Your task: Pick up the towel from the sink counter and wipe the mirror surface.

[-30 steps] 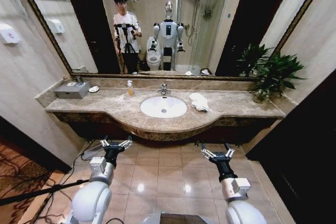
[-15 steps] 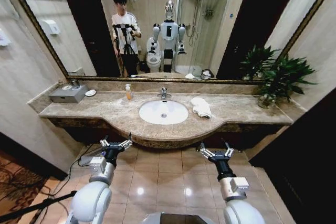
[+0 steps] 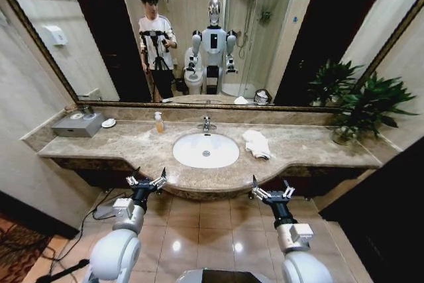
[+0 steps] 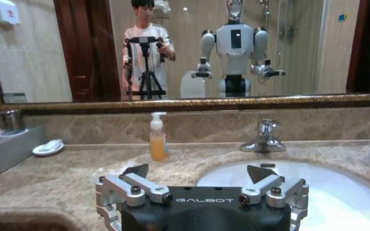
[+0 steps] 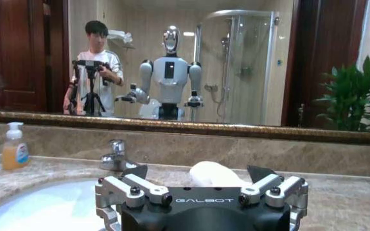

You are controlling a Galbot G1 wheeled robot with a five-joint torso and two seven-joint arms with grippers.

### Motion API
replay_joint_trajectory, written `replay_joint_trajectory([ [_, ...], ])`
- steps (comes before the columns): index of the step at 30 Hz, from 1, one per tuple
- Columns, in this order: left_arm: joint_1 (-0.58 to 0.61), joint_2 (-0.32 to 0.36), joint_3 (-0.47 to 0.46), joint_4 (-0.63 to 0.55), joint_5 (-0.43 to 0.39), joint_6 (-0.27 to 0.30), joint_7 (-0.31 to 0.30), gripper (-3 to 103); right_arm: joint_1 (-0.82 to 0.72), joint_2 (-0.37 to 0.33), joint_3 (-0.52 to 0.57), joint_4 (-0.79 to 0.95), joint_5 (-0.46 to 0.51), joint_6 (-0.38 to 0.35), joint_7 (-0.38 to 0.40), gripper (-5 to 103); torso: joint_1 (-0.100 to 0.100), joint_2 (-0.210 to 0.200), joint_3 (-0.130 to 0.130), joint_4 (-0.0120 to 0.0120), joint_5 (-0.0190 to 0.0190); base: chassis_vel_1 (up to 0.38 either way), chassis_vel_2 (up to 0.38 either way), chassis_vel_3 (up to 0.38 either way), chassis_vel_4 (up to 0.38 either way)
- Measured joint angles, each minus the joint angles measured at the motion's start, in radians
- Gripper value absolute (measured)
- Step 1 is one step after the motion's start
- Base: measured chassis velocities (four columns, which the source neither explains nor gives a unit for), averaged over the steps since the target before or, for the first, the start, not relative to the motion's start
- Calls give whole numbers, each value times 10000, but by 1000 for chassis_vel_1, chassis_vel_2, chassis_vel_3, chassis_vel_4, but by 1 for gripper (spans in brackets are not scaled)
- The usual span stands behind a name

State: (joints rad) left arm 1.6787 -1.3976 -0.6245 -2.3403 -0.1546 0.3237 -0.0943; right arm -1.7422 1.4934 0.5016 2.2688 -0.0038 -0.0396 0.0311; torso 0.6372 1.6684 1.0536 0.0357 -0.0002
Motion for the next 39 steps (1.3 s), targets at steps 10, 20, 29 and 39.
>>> replay_joint_trajectory([
  [10, 0, 0, -1, 0, 0, 0, -1, 100, 458, -32, -26, -102, 8, -445, -20, 100, 3, -1, 1, 2, 1, -139, 139, 136, -135],
  [20, 0, 0, 0, 0, 0, 0, 0, 100, 1290, -2, -72, -475, 25, -1058, -31, 100, 3, -1, 1, 2, 1, -133, 129, 144, -127],
  [29, -2, 0, 0, 0, 0, 0, 0, 100, 2921, -338, 94, -1237, 558, -3046, 125, 100, 9, -3, 3, 1, 3, -83, 90, 79, -88],
  [39, 2, 0, 0, 0, 0, 0, 0, 100, 4880, -1822, 125, -2723, 2982, -5814, 776, 100, -3, 0, 0, 0, 3, 0, 0, 0, 0],
])
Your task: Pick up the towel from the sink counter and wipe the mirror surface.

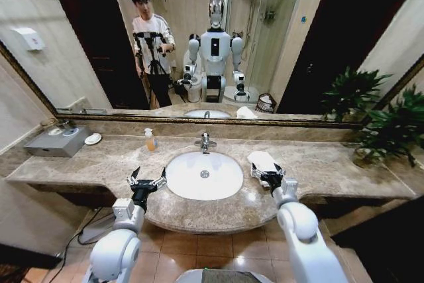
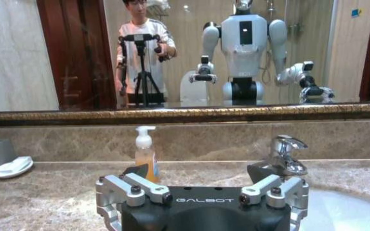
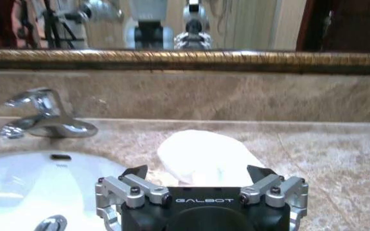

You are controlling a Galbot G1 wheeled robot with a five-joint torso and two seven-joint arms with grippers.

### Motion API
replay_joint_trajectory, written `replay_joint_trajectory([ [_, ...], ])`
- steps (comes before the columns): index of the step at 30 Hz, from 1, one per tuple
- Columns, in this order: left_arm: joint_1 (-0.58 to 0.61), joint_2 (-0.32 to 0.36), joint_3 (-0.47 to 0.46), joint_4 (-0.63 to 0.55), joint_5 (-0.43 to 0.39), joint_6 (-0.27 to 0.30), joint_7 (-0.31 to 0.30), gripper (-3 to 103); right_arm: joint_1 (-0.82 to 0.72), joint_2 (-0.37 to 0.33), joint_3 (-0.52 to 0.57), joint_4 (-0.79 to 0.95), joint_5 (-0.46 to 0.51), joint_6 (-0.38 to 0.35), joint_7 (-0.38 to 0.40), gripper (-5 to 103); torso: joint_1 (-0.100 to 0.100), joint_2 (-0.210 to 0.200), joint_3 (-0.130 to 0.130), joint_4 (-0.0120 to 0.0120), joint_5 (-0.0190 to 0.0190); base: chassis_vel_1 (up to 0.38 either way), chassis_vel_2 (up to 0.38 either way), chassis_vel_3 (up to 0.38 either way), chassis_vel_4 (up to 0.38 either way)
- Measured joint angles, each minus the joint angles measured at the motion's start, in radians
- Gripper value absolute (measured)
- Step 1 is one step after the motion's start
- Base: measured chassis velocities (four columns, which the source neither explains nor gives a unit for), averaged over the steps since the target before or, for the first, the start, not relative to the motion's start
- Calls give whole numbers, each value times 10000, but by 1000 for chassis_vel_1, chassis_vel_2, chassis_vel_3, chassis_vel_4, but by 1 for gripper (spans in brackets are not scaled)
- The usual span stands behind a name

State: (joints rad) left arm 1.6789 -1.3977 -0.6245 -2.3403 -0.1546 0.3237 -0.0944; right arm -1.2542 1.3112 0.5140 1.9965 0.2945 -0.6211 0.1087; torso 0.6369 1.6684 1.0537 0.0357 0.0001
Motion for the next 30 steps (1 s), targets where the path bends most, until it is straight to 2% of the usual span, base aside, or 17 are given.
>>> replay_joint_trajectory([
  [2, -2, 0, 0, 0, 0, 0, 0, 100, 402, -168, -16, -349, 283, -313, 49, 100, 1, 0, 0, 1, -1, 0, 0, 0, 0],
  [11, -2, 0, 0, 0, 0, 0, 0, 100, 1425, -436, -197, -1917, 383, -473, 44, 100, 7, -1, 1, 3, -1, 0, 0, 0, 0],
  [12, -2, 0, 0, 0, 0, 0, 0, 100, 1497, -429, -197, -2070, 371, -501, 44, 103, 7, -1, 1, 2, 0, 0, 0, 0, 0],
  [14, -2, 0, 0, 0, 0, 0, 0, 100, 1560, -427, -174, -2297, 488, -553, 38, 94, 6, -1, 1, 1, -1, 0, 0, 0, 0],
  [16, -3, 0, 0, 0, 0, 0, 0, 100, 1561, -437, -167, -2324, 513, -606, 19, 94, 6, -1, 1, 1, -1, 0, 0, 0, 0],
  [19, -2, 0, 0, 0, 0, 0, 0, 100, 1557, -451, -152, -2447, 538, -634, -90, 78, 6, 0, 1, 1, -1, 0, 0, 0, 0],
  [20, -2, 0, 0, 0, 0, 0, 0, 100, 1557, -451, -152, -2447, 538, -634, -90, 78, 6, 0, 1, 1, -1, 0, 0, 0, 0],
  [22, -2, 0, 0, 0, 0, 0, 0, 100, 1557, -449, -150, -2503, 534, -605, -124, 67, 6, 0, 0, 1, -2, 0, 0, 0, 0],
  [24, -2, 0, 0, 0, 0, 0, 0, 100, 1558, -446, -150, -2524, 530, -593, -131, 67, 6, 0, 0, 1, -2, 0, 0, 0, 0],
  [25, -2, 0, 0, 0, 0, 0, 0, 100, 1582, -428, -159, -2595, 513, -565, -131, 57, 6, 0, 0, 1, -2, 0, 0, 0, 0],
  [28, -2, 0, -1, 0, 0, 0, 0, 100, 1632, -394, -186, -2718, 444, -466, -124, 51, 6, 0, 0, 1, -3, 0, 0, 0, 0],
  [30, -2, 0, 0, 0, 0, 0, 0, 100, 1648, -366, -216, -2777, 369, -317, -115, 40, 6, 0, 0, 2, -2, 0, 0, 0, 0],
])
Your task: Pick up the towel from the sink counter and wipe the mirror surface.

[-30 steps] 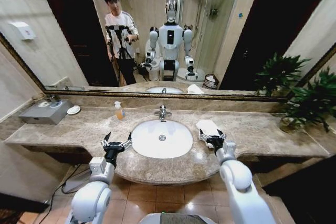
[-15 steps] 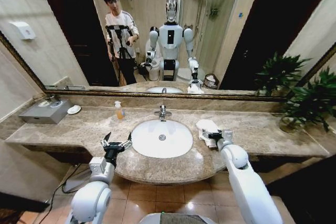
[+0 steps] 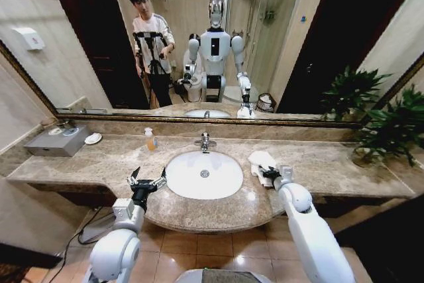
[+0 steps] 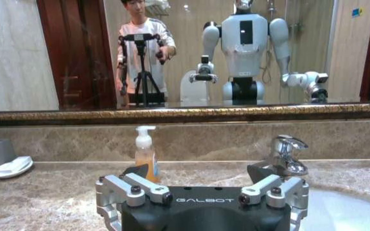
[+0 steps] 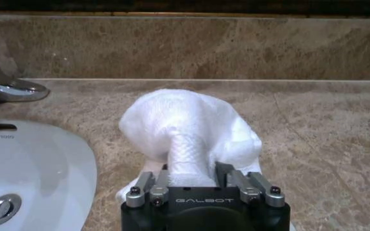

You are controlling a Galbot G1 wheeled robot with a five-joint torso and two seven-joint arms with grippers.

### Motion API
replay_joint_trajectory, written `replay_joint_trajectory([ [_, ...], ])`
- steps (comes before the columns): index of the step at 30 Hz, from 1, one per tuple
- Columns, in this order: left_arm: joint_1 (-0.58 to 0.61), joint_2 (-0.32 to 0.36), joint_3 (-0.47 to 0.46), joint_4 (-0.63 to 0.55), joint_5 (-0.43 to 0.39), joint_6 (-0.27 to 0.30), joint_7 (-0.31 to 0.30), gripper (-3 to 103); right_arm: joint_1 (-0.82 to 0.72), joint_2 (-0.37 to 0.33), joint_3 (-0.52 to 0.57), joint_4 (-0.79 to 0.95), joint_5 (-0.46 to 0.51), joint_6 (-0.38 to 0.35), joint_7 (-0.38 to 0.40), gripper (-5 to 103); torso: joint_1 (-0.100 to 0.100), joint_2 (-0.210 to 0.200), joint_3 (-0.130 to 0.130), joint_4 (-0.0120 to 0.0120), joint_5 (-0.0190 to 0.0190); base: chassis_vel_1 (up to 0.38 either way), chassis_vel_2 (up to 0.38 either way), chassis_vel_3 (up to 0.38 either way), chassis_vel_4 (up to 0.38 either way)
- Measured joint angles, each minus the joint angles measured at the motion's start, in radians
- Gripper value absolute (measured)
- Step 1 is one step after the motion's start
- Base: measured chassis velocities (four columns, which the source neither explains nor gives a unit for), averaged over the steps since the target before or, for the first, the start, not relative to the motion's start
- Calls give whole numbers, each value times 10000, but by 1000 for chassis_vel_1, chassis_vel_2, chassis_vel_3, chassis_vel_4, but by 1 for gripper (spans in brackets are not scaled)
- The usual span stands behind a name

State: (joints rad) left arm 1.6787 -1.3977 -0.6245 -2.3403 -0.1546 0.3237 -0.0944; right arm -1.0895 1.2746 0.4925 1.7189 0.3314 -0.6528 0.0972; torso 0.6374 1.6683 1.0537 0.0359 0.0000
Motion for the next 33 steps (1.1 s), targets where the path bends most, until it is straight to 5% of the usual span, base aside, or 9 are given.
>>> replay_joint_trajectory([
  [9, 0, 0, 0, 0, 0, 0, 0, 100, -268, 79, -8, 425, 16, 934, 118, 11, 0, 0, 0, 0, 0, 0, 0, 0, 0],
  [17, -1, 0, 0, 0, 0, 0, 0, 100, -1097, 449, 100, 1865, -411, 2625, 280, 10, 0, 0, 0, -1, -1, 0, 0, 0, 0],
  [27, 0, 0, 0, 0, 0, 0, 0, 100, -1576, 851, -70, 2802, -2014, 3415, 182, 10, -2, 1, -1, -1, -1, 0, 0, 0, 0],
  [33, -1, 0, 0, 0, 0, 0, 0, 100, -1639, 953, -191, 2955, -2153, 3580, 197, 10, -1, 1, 0, 0, 0, 0, 0, 0, 0],
])
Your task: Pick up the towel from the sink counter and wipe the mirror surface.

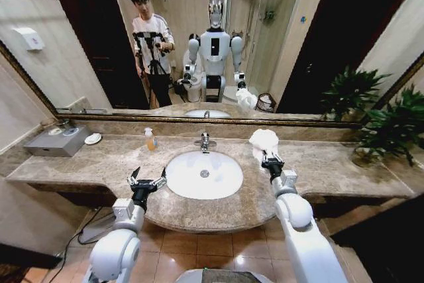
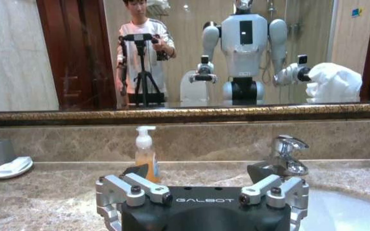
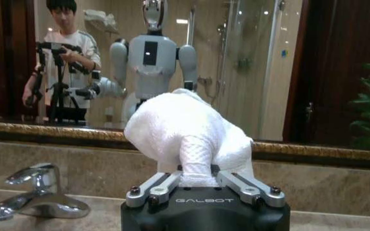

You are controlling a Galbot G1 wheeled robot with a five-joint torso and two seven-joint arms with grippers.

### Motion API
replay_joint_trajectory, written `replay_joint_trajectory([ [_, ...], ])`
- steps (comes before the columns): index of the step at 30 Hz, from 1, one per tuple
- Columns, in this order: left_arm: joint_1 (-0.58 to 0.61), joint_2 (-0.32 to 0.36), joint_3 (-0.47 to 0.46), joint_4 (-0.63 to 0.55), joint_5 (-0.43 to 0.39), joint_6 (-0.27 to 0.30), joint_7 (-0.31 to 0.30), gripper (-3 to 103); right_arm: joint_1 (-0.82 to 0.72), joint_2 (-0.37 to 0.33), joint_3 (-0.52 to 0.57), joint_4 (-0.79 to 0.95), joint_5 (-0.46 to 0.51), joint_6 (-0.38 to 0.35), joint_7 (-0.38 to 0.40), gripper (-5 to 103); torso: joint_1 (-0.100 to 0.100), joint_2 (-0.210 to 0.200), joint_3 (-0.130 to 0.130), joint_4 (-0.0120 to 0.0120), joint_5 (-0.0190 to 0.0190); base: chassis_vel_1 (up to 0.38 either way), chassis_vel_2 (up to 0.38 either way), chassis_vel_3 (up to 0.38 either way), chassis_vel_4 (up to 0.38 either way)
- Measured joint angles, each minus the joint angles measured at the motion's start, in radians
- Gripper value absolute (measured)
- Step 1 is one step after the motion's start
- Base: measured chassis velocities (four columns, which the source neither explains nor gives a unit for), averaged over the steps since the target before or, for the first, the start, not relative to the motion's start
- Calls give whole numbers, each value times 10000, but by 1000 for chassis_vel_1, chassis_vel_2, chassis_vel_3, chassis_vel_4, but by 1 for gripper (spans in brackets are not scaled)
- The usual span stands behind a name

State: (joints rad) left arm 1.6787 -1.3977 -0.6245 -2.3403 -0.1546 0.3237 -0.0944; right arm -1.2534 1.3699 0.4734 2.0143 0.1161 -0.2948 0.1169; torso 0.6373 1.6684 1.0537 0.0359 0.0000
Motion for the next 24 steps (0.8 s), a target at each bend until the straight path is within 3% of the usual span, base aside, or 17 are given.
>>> replay_joint_trajectory([
  [15, 0, 2, -1, 0, 0, 0, 0, 100, -327, 141, -85, 410, -227, 132, -18, 10, -1, 1, -1, -1, -2, 83, 76, -86, -78],
  [24, 0, 0, 0, 0, 0, 0, 0, 100, 569, -97, -161, 642, 185, 253, 306, 10, 1, 0, 1, -1, 2, 7, 5, -4, -5],
])
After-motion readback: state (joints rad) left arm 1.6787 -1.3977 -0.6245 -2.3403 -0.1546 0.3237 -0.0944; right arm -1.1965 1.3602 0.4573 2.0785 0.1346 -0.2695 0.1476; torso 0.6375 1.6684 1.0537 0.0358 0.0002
